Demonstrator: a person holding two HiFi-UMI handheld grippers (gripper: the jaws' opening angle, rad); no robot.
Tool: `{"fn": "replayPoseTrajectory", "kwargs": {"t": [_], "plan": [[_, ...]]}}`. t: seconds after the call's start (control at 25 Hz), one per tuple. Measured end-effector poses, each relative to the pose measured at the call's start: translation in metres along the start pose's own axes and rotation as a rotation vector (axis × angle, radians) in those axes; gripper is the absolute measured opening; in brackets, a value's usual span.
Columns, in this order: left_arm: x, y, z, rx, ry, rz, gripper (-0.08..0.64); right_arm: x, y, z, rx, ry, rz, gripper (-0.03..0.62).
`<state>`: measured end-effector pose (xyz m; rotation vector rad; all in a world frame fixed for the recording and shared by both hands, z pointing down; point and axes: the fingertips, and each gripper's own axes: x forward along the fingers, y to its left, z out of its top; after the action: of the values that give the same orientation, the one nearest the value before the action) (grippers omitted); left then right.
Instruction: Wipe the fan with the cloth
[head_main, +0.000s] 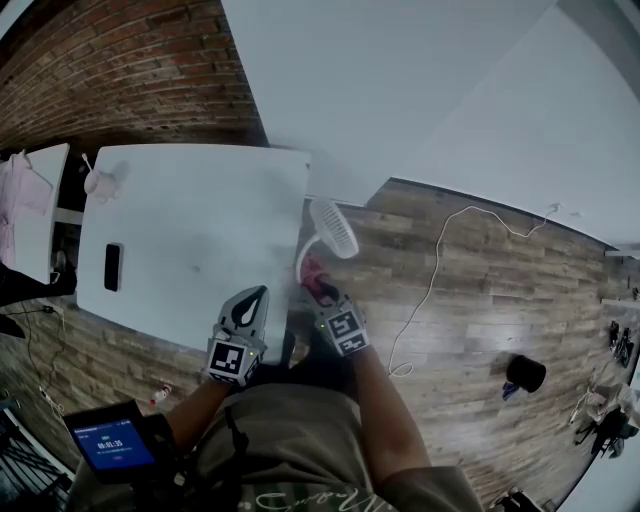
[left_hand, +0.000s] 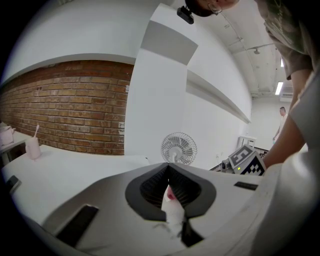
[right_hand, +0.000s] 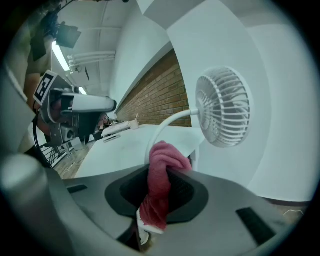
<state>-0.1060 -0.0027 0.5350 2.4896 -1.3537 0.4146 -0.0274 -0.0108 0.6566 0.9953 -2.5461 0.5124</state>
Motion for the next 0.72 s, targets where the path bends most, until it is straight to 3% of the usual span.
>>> {"fn": "replayPoseTrajectory", "kwargs": {"t": [0.2, 0.32, 0.44, 0.56, 0.72], "plan": [[0.000, -0.001, 0.002, 0.001, -0.009, -0.014, 0.021, 0.001, 0.001, -0.008, 0.001, 0.047, -0.008, 0.110], [-0.002, -0.002, 0.009, 0.006, -0.010, -0.026, 0.021, -0.004, 0.003, 0.007, 0.021, 0.031, -0.006, 0.110], [-0.001, 0.004, 0.018, 0.027, -0.013, -0.038, 0.021, -0.011, -0.024, 0.042, 0.101, -0.054, -0.094, 0.110], [-0.001, 0.006, 0.015, 0.031, -0.025, -0.040, 0.021, -0.015, -0.050, 0.056, 0.175, -0.068, -0.200, 0.110], [0.004, 0.012, 0.005, 0.025, -0.036, -0.036, 0.021, -0.007, -0.048, 0.062, 0.207, -0.051, -0.182, 0.110]]}}
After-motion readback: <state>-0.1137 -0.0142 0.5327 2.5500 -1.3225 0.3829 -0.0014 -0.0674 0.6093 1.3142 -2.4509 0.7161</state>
